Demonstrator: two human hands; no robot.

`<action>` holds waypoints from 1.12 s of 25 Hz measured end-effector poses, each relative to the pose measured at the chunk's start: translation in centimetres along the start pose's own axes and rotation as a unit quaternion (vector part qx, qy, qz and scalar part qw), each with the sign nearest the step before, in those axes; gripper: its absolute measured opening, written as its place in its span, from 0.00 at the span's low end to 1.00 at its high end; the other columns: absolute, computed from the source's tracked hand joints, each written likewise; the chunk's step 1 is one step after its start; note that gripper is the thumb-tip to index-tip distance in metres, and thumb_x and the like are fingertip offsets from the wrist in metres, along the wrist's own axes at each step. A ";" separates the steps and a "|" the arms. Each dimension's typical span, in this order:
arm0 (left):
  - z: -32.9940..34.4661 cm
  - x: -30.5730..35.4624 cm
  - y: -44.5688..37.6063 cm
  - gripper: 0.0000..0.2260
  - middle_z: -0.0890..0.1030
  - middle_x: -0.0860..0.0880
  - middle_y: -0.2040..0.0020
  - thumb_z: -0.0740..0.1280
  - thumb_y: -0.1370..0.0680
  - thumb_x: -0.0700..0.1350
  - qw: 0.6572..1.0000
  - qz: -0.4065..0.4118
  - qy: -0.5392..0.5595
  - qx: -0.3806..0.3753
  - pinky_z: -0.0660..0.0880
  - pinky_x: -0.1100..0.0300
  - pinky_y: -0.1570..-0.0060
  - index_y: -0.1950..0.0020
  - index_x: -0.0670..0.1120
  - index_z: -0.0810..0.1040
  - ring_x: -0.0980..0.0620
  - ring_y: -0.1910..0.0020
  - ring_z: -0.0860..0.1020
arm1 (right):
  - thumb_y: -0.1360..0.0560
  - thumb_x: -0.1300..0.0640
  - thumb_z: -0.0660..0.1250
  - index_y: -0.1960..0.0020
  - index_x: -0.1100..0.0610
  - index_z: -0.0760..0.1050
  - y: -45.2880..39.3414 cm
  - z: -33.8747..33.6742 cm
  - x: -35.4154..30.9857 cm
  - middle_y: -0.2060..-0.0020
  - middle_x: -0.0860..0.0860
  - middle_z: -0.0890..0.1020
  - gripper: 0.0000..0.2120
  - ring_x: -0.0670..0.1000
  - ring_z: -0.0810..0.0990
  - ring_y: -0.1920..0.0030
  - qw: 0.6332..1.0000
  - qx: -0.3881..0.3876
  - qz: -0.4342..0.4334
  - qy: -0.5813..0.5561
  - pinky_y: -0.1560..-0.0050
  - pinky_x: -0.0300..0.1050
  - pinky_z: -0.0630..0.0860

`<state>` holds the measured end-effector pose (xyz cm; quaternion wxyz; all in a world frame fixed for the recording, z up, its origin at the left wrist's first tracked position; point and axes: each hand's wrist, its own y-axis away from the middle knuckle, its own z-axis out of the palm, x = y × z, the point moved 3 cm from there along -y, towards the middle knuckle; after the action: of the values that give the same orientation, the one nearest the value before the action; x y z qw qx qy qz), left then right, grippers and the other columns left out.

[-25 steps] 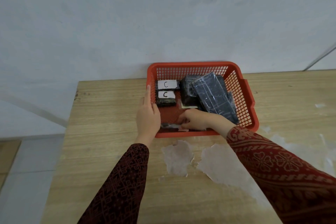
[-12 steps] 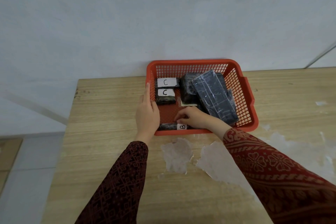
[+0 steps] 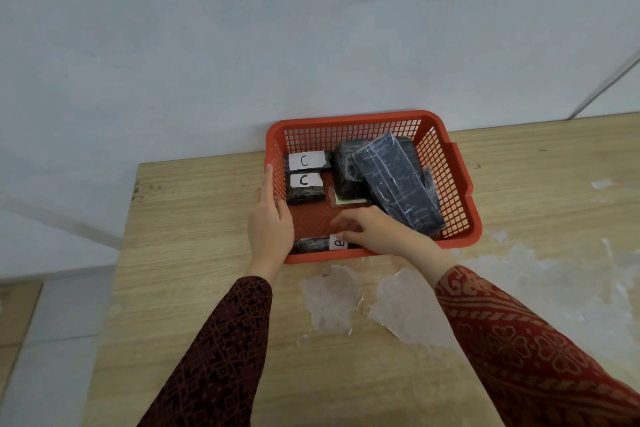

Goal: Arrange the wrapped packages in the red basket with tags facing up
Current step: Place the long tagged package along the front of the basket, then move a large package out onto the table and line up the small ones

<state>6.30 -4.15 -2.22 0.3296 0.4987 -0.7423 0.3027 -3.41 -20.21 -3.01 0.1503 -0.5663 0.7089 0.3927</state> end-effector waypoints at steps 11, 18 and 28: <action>0.0 0.2 -0.1 0.26 0.68 0.46 0.29 0.57 0.21 0.37 1.000 0.005 0.005 -0.003 0.58 0.83 0.47 0.24 0.50 0.57 0.70 0.41 0.64 | 0.31 0.51 0.73 0.29 0.48 0.65 5.4 -2.0 2.0 0.25 0.59 0.59 0.33 0.61 0.53 0.24 0.913 0.372 0.109 0.129 0.27 0.60 0.53; -0.2 0.2 0.0 0.27 0.66 0.47 0.27 0.58 0.21 0.37 1.000 0.005 0.000 -0.019 0.61 0.63 0.37 0.24 0.50 0.57 0.51 0.30 0.66 | 0.25 0.54 0.66 0.24 0.44 0.54 5.1 -3.3 0.8 0.24 0.60 0.57 0.34 0.62 0.57 0.26 0.914 0.325 0.139 0.199 0.29 0.61 0.57; 0.1 0.2 -0.1 0.28 0.67 0.45 0.27 0.59 0.22 0.37 0.999 0.018 -0.015 -0.025 0.64 0.48 0.32 0.24 0.50 0.57 0.45 0.31 0.68 | 0.27 0.51 0.67 0.28 0.47 0.65 15.8 -6.8 7.3 0.29 0.62 0.64 0.29 0.61 0.63 0.33 0.816 0.545 0.193 -0.008 0.35 0.58 0.65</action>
<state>6.31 -4.36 -2.11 0.3250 0.4816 -0.7634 0.2823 -18.71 -29.37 2.70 0.3609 -0.2403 0.9005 -0.0320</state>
